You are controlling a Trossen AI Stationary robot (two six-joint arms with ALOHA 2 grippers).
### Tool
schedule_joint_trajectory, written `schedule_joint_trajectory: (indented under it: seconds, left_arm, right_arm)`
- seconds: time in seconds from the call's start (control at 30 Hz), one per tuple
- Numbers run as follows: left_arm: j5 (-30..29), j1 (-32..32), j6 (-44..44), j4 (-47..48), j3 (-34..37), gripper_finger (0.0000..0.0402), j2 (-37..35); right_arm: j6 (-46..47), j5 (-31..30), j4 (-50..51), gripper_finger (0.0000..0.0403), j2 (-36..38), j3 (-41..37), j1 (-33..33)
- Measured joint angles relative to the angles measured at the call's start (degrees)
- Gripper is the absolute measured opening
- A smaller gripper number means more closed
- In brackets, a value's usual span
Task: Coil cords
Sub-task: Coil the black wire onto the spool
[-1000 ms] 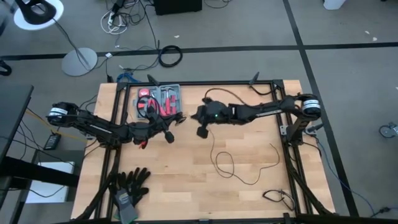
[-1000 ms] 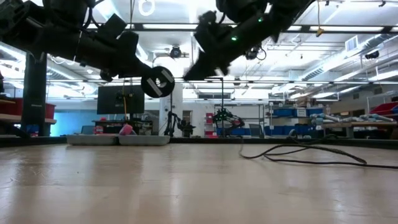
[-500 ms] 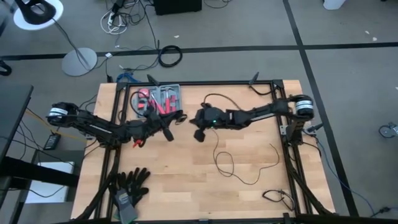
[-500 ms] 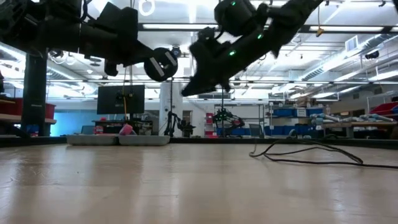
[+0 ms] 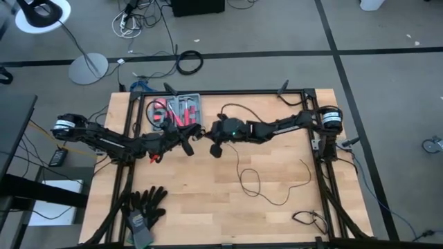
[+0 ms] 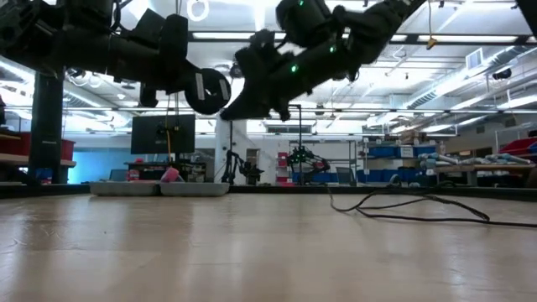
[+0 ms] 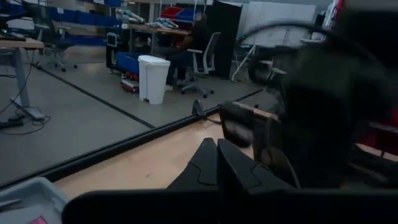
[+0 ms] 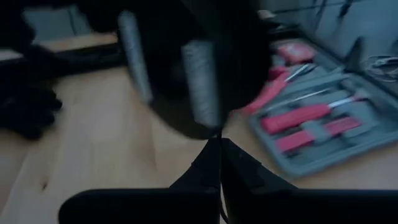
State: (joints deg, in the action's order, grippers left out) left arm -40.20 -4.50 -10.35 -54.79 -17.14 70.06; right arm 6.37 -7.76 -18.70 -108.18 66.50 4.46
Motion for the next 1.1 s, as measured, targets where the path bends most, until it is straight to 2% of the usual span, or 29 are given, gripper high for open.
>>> schedule_joint_trajectory:
  seconds: [0.23, 0.37, 0.57, 0.77, 0.9, 1.1]
  left_arm:
    - [0.2, 0.0, 0.8, -3.2, 0.0, 0.0000, 0.0]
    - [0.2, 0.0, 1.0, -3.3, 0.0, 0.0000, 0.0]
    - [-2.4, 0.0, 3.2, -6.1, 0.0, 0.0000, 0.0]
    - [-3.6, 0.8, 4.3, -6.7, 0.1, 0.0000, 0.0]
    - [-4.1, 0.7, 4.9, -6.6, 0.1, 0.0000, 0.0]
    - [-7.2, 0.8, 7.3, -6.0, 0.1, 0.0000, 0.0]
  right_arm:
    - [1.1, -0.3, 4.8, 0.0000, 0.5, -0.2, 1.3]
    - [2.4, -0.3, 4.4, 0.0000, 0.5, -2.2, 1.2]
    - [3.1, 0.6, 0.6, 0.0000, -0.8, -2.3, -0.5]
    - [1.4, 2.0, -11.1, 0.0003, -4.4, -2.1, -2.4]
    - [-1.9, 2.6, -13.2, 0.0023, -4.9, -2.1, -2.6]
    - [-2.1, 6.4, -14.0, 0.0076, -4.1, -2.1, -2.6]
